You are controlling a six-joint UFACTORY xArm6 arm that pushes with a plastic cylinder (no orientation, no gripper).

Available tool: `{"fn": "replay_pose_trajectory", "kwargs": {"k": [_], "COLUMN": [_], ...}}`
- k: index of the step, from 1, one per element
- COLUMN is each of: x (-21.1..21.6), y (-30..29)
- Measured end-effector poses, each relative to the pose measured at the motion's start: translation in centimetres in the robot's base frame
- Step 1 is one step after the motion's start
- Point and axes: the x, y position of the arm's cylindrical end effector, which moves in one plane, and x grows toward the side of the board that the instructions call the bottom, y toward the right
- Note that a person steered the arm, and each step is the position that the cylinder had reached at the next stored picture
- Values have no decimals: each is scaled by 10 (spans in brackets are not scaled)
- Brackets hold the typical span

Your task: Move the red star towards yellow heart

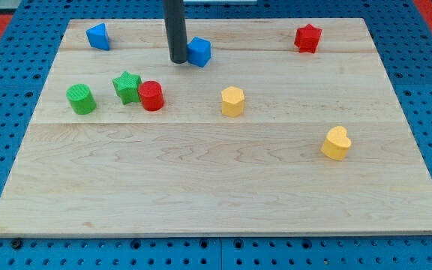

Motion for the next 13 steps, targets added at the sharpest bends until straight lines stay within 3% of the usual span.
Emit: {"fn": "replay_pose_trajectory", "kwargs": {"k": [2,4,6,9,10,11,12,13], "x": [20,-20,-7,-7,-29,-77,-84,-47], "y": [31,66,120,120,116,152,210,253]}}
